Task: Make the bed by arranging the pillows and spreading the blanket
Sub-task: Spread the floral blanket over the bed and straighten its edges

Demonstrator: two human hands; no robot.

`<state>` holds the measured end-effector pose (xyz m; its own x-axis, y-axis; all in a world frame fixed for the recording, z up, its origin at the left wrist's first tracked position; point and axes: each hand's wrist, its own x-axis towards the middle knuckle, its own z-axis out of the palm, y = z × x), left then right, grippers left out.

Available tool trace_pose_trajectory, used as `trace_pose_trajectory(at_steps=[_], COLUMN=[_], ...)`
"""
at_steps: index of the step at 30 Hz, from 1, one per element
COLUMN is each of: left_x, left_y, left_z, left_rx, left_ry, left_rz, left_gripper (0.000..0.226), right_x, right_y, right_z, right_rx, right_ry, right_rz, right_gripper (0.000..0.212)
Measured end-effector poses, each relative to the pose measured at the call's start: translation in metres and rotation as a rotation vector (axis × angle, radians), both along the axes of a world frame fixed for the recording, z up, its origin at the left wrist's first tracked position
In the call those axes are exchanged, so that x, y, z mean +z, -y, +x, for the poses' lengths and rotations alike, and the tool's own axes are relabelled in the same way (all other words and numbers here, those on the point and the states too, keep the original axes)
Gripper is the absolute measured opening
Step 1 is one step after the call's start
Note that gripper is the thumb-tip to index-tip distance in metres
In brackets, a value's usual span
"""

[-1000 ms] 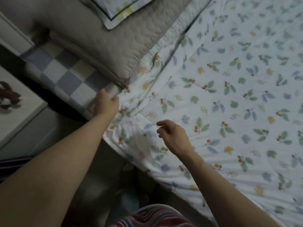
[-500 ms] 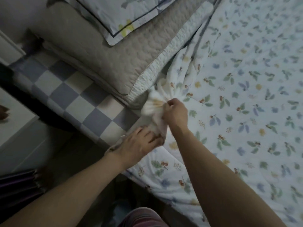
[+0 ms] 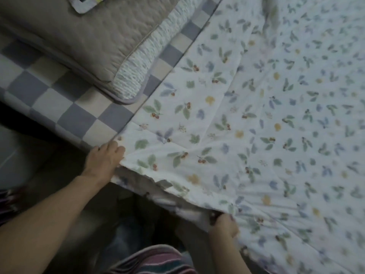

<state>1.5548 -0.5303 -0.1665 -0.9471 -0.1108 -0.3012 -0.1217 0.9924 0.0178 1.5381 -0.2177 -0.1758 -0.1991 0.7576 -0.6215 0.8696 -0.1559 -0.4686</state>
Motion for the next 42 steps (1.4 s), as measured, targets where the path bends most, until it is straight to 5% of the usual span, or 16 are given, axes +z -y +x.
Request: trace_pose_trajectory(at_steps=[4, 7, 11, 17, 21, 27, 32, 36, 42], left_x=[0.002, 0.006, 0.013, -0.011, -0.015, -0.024, -0.037, -0.037, -0.039], left_y=[0.009, 0.010, 0.030, 0.043, 0.044, 0.040, 0.039, 0.056, 0.093], left_z=[0.014, 0.015, 0.018, 0.033, 0.026, 0.006, 0.013, 0.021, 0.024], left_rx=[0.172, 0.302, 0.638, 0.763, 0.964, 0.936, 0.852, 0.796, 0.951], left_ry=[0.122, 0.117, -0.128, 0.221, 0.002, -0.029, -0.079, -0.098, -0.213], left_rz=[-0.075, -0.040, 0.049, 0.166, 0.406, 0.599, 0.680, 0.614, 0.612], left_gripper=[0.033, 0.030, 0.021, 0.031, 0.025, 0.037, 0.015, 0.019, 0.018], right_x=[0.007, 0.016, 0.029, 0.013, 0.037, 0.044, 0.027, 0.005, 0.003], right_y=[-0.009, -0.006, -0.003, 0.007, 0.052, 0.156, 0.237, 0.278, 0.313], right_z=[-0.037, -0.050, -0.005, 0.013, -0.061, -0.161, -0.194, -0.185, -0.181], right_rx=[-0.064, 0.435, 1.218, 1.825, 2.181, 1.790, 2.171, 2.450, 2.168], right_ry=[-0.152, -0.078, -0.100, 0.438, 0.724, -0.035, -0.274, -0.152, -0.535], right_rz=[-0.098, -0.057, 0.051, -0.080, -0.089, 0.118, 0.483, 0.601, 0.613], right_gripper=[0.038, 0.034, 0.013, 0.022, 0.036, 0.021, 0.043, 0.046, 0.026])
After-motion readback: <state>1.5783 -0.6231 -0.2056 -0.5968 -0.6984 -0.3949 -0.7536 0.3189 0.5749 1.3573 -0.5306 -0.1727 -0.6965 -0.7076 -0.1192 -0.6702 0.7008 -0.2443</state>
